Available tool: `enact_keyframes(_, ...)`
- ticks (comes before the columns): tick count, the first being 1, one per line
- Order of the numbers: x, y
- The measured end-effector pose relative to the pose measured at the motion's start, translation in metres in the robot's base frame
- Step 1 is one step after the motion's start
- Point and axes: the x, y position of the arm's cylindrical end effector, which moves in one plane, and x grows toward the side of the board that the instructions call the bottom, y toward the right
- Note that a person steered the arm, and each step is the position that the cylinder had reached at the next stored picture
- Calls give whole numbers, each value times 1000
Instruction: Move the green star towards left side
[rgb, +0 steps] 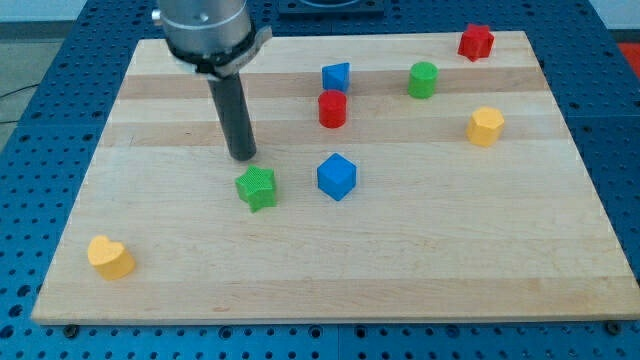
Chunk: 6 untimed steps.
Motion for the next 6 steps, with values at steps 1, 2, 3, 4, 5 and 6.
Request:
enact_keyframes(1, 21, 63)
enact_keyframes(2, 63, 93)
enact_keyframes(3, 91, 40)
enact_keyframes(4, 86, 19)
enact_keyframes(5, 47, 40)
enact_keyframes(6, 33, 9)
